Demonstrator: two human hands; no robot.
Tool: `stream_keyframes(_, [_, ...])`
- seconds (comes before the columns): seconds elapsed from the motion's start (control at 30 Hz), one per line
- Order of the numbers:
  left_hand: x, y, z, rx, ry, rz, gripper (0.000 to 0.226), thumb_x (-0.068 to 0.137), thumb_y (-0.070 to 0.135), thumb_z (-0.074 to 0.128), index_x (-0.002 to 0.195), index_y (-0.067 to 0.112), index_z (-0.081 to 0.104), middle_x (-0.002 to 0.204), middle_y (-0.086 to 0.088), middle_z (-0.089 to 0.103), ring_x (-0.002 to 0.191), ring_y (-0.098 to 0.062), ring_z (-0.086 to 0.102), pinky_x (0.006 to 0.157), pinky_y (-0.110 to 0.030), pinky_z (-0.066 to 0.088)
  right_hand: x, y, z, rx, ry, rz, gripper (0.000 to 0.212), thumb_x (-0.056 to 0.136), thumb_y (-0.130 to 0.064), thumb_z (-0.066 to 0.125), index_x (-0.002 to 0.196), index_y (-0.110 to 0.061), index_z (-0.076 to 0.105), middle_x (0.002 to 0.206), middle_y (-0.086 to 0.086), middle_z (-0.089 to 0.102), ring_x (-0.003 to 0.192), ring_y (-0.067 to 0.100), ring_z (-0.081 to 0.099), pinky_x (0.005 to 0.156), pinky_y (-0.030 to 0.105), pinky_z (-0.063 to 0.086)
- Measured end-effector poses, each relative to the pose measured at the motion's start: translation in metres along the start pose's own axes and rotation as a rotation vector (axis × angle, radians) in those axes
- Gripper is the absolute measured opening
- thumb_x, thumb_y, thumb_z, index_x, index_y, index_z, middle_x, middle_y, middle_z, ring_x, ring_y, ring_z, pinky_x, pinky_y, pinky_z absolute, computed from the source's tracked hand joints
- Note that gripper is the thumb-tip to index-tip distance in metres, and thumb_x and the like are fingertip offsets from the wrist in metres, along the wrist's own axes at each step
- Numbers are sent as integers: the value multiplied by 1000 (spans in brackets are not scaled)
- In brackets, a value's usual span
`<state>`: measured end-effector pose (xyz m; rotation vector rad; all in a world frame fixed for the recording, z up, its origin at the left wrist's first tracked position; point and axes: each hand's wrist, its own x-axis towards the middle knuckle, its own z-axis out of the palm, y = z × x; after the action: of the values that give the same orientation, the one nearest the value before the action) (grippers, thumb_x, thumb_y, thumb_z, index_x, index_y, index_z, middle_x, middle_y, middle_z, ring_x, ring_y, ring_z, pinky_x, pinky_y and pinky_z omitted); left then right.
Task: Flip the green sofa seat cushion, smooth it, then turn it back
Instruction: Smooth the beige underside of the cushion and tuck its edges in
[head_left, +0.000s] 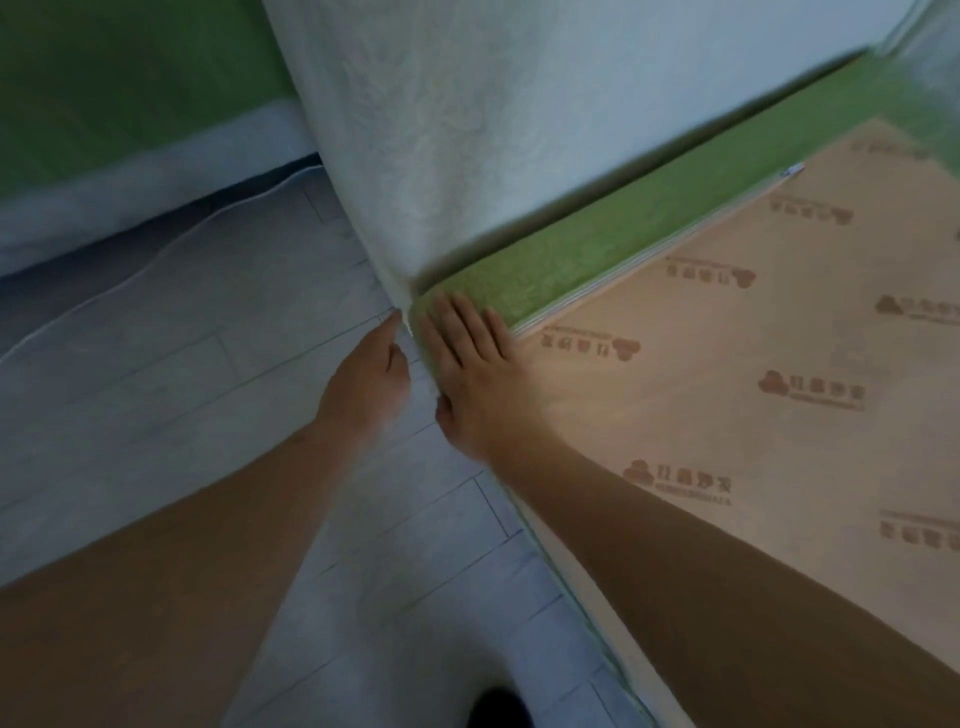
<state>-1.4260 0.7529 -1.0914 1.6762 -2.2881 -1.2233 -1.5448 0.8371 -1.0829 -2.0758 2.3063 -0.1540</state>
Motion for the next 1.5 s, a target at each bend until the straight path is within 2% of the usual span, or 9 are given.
stream_keyframes(0.3, [-4, -32, -6, -232, -19, -185, 47, 105, 23, 31, 151, 15, 38, 152, -6, 44, 139, -22, 43, 116, -34, 31, 63, -40, -7, -486, -402, -368, 55, 98, -39, 44, 147, -12, 45, 162, 15, 24, 152, 33, 9, 123, 49, 0])
stream_keyframes(0.43, [-6, -52, -17, -318, 82, -207, 51, 99, 33, 37, 144, 10, 45, 136, -4, 56, 125, -24, 55, 105, -39, 44, 83, -69, -6, -534, -213, -458, 54, 100, -32, 41, 146, -5, 45, 159, 17, 32, 151, 34, 15, 124, 48, 8])
stream_keyframes(0.6, [-38, -72, -5, -147, 130, -311, 49, 106, 22, 30, 154, 11, 29, 157, -7, 36, 142, -22, 38, 115, -35, 31, 68, -47, 10, -820, -611, -595, 52, 101, -41, 36, 145, -15, 49, 158, 16, 32, 148, 33, 21, 122, 49, 13])
stream_keyframes(0.93, [-88, -81, 34, -60, 29, -259, 51, 107, 25, 27, 156, 13, 24, 159, -7, 32, 146, -20, 31, 115, -36, 30, 24, -45, 24, -792, -362, -727, 63, 96, -35, 32, 149, -1, 35, 159, 16, 31, 149, 29, 24, 123, 46, 18])
stream_keyframes(1.07, [-119, -72, 31, 12, -25, -290, 52, 108, 22, 27, 158, 12, 18, 163, -6, 23, 151, -19, 19, 118, -35, 25, -18, -27, 10, -804, -780, -693, 42, 98, -30, 46, 136, -18, 58, 140, 6, 54, 133, 29, 43, 114, 43, 29])
stream_keyframes(1.2, [-149, -62, 38, 49, 70, -271, 52, 107, 22, 28, 156, 9, 22, 161, -9, 28, 150, -22, 23, 116, -38, 30, -50, -35, 17, -777, -446, -869, 61, 97, -34, 33, 149, -2, 37, 158, 17, 33, 147, 32, 27, 120, 50, 20])
stream_keyframes(1.33, [-185, -50, 50, 31, 121, -302, 51, 107, 23, 28, 156, 10, 24, 159, -10, 31, 147, -23, 28, 115, -37, 32, -118, -29, 7, -709, -812, -732, 51, 100, -36, 40, 144, -14, 50, 155, 13, 39, 145, 33, 30, 118, 51, 21])
stream_keyframes(1.43, [-204, -48, 64, 82, 162, -269, 50, 107, 23, 29, 154, 9, 27, 158, -10, 34, 146, -23, 30, 114, -36, 33, -133, -35, -4, -450, -292, -714, 59, 96, -33, 45, 145, -1, 46, 155, 18, 37, 147, 31, 30, 120, 36, 20])
stream_keyframes(1.5, [-223, -46, 74, 64, 165, -280, 51, 107, 24, 26, 156, 9, 22, 162, -10, 27, 150, -22, 22, 118, -35, 26, -161, -23, -7, -752, -405, -900, 56, 102, -34, 45, 148, -2, 41, 155, 16, 36, 145, 33, 31, 112, 25, 13])
